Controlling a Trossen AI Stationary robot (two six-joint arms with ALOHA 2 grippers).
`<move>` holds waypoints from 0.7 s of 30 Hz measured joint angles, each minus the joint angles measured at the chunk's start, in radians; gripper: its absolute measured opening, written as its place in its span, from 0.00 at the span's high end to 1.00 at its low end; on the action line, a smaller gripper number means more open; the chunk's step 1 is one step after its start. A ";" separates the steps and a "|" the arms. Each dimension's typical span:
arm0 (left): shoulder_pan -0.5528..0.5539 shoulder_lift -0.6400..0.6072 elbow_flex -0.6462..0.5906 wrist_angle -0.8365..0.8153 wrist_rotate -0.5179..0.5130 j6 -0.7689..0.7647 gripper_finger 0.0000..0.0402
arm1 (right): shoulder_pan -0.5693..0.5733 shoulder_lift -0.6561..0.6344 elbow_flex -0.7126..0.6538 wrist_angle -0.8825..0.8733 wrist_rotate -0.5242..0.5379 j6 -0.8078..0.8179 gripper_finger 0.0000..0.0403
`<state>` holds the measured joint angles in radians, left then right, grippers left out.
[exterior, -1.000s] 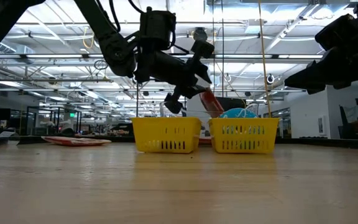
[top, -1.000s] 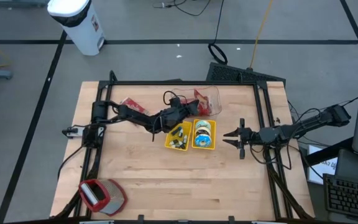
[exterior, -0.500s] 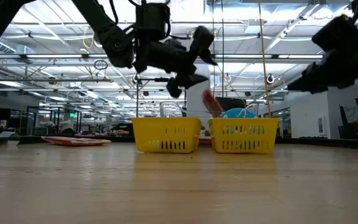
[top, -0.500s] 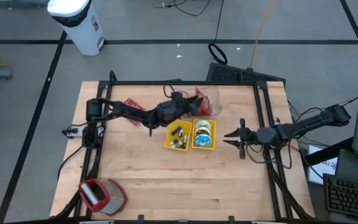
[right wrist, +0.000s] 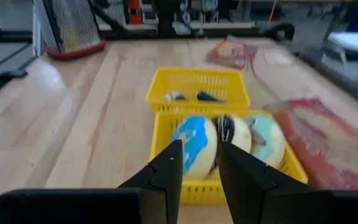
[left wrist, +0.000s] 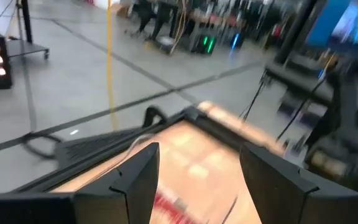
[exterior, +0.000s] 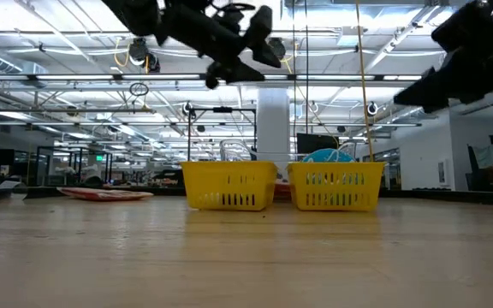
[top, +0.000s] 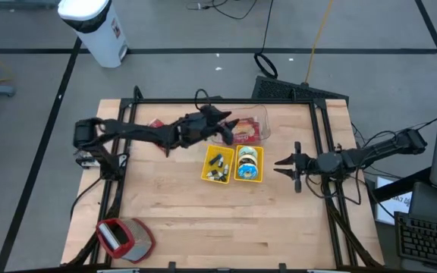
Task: Pick & Place Food Item
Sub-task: Put the red popcorn bag into the transparent bin
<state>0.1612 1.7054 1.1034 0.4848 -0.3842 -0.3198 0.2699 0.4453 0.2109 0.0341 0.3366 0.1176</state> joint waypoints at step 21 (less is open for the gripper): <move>0.032 -0.321 -0.019 -1.500 -0.165 -0.610 0.44 | 0.000 -0.025 0.143 -0.069 0.028 -0.167 0.77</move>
<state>0.1935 1.3846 1.0843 -1.0151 -0.5488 -0.9301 0.2699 0.4198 0.3538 -0.0351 0.3649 -0.0498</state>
